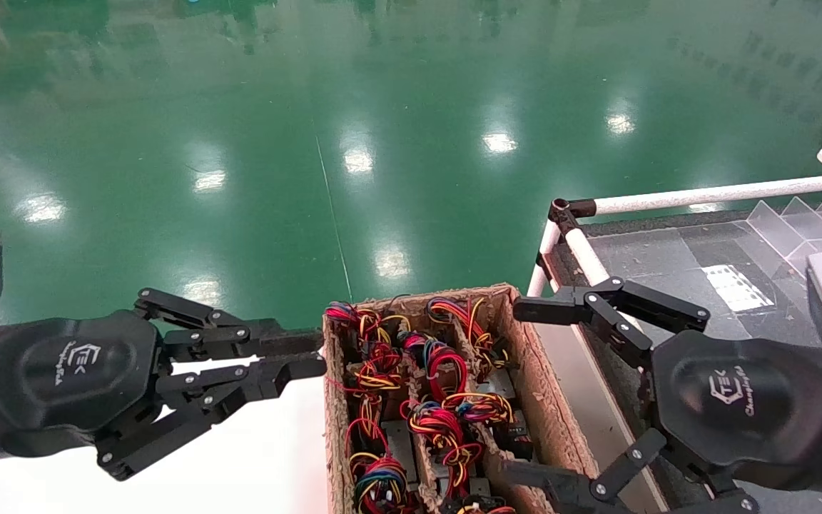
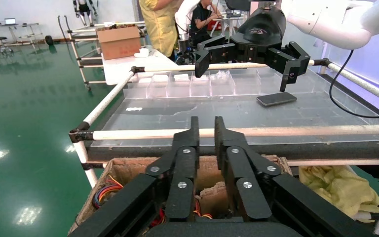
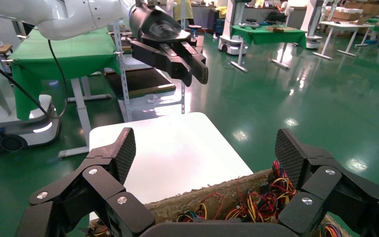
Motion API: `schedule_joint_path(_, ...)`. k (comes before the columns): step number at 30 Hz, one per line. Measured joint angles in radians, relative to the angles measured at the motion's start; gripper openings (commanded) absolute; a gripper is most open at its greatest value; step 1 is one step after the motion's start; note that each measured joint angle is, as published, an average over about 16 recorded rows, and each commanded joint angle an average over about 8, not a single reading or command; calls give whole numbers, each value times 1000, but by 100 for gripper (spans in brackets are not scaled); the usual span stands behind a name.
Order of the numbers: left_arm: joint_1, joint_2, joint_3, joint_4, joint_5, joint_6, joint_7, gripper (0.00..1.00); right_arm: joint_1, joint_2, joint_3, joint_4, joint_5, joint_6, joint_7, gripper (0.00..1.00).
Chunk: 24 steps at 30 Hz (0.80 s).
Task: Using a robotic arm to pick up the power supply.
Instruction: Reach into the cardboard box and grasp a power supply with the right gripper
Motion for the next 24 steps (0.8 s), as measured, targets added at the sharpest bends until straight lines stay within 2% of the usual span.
schedule_joint_path(9, 0, 0, 0, 0, 0, 0, 0, 100, 25, -16, -39, -8, -85, 36, 28, 100)
schedule_joint_path(19, 0, 0, 0, 0, 0, 0, 0, 100, 126, -85, -160, -38, -337, 93, 105, 100)
schedule_joint_path(20, 0, 0, 0, 0, 0, 0, 0, 100, 137, -93, -173, -44, -363, 97, 110, 91)
schedule_joint_path(24, 0, 0, 0, 0, 0, 0, 0, 100, 175, -126, -216, -67, -453, 109, 120, 41)
